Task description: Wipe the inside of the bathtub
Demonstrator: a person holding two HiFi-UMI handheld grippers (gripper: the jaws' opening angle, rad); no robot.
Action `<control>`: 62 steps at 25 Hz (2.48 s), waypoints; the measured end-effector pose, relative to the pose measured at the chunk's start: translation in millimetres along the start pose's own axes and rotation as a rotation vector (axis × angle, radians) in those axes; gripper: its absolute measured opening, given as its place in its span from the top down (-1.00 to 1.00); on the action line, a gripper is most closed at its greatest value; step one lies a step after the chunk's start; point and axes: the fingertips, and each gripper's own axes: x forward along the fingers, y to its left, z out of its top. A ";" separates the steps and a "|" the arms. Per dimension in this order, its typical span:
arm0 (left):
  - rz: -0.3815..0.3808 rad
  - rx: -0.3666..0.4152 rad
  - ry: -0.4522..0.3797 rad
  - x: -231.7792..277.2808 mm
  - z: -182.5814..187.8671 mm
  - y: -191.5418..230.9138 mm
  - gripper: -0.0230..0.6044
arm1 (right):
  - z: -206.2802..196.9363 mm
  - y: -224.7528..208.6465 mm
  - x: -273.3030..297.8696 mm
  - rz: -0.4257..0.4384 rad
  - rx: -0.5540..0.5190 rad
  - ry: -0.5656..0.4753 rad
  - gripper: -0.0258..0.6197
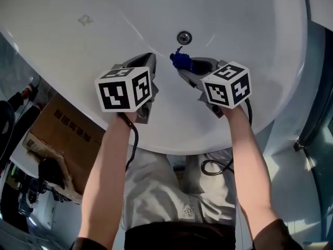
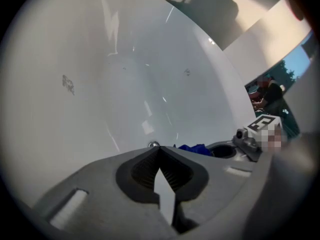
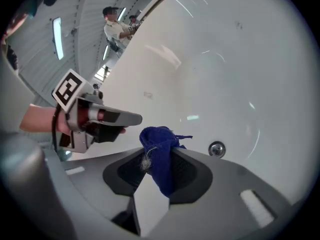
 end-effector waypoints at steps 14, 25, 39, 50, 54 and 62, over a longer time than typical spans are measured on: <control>0.035 0.289 0.084 49.5 -30.3 13.6 0.92 | -27.5 -89.3 88.9 -0.125 -0.183 0.182 0.54; 0.043 0.331 0.142 69.1 -40.0 29.1 0.92 | -63.4 -127.9 134.0 -0.131 -0.153 0.273 0.54; 0.003 0.179 0.134 62.0 -48.4 35.5 0.92 | -109.2 -129.1 165.5 -0.082 -0.064 0.330 0.54; -0.005 0.155 0.136 57.3 -50.8 30.2 0.92 | -124.8 -81.1 158.5 0.063 -0.026 0.368 0.54; -0.024 0.171 0.134 59.8 -47.1 27.0 0.92 | -120.8 -59.9 151.7 0.126 -0.023 0.368 0.54; -0.016 0.156 0.142 61.5 -47.5 32.0 0.92 | -120.9 -15.0 133.9 0.196 -0.028 0.343 0.54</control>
